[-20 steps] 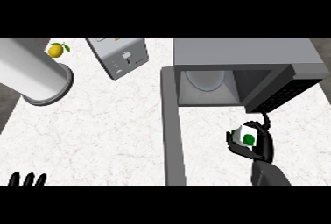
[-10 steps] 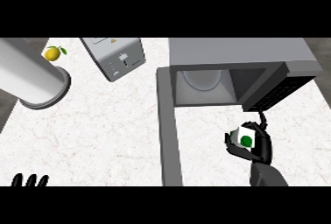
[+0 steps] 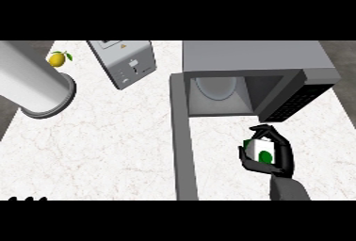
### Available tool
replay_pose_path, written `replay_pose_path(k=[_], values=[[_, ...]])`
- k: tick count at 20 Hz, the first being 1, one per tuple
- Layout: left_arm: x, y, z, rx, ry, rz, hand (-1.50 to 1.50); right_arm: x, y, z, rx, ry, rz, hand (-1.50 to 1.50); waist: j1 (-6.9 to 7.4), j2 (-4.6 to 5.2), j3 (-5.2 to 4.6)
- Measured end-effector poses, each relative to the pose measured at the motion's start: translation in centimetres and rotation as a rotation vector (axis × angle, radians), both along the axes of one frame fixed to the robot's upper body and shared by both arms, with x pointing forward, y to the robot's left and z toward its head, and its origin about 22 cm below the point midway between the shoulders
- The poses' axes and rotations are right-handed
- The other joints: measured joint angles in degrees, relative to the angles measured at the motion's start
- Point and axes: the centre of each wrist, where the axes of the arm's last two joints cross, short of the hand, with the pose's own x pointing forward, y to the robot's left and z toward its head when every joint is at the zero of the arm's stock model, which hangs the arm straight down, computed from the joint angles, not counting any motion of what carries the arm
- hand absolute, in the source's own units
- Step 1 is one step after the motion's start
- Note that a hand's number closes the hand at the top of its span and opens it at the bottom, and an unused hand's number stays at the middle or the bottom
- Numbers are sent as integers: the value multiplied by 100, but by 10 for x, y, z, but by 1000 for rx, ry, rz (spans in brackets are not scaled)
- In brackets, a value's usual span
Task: Pick up the milk, place it into the microwave and close the microwave
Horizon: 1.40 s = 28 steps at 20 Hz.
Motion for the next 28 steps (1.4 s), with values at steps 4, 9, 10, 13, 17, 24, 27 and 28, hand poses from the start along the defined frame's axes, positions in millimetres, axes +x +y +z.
replay_pose_path(k=[4,9,10,13,17,24,27,28], values=[[-2,-1,1,-5,3,9,-150,-1,17,23,108,-34,76,150,41,4,-3],[-10,3,1,-2,6,9,-150,-9,39,62,125,-62,76,150,118,30,0],[-8,3,-2,-1,4,9,-150,-8,45,72,114,-66,74,150,125,36,1],[-5,7,-1,-4,0,17,-150,-2,61,93,77,-64,59,150,158,53,2],[-2,16,2,-5,0,15,-150,15,78,104,49,-45,43,150,197,71,6],[-4,21,-4,4,6,14,-150,57,89,101,-40,32,-15,150,249,88,8],[-3,25,-5,1,4,9,-150,72,99,94,-51,59,-40,150,280,97,10],[-2,28,-5,-1,4,11,-150,77,100,91,-50,69,-47,150,285,99,10]])
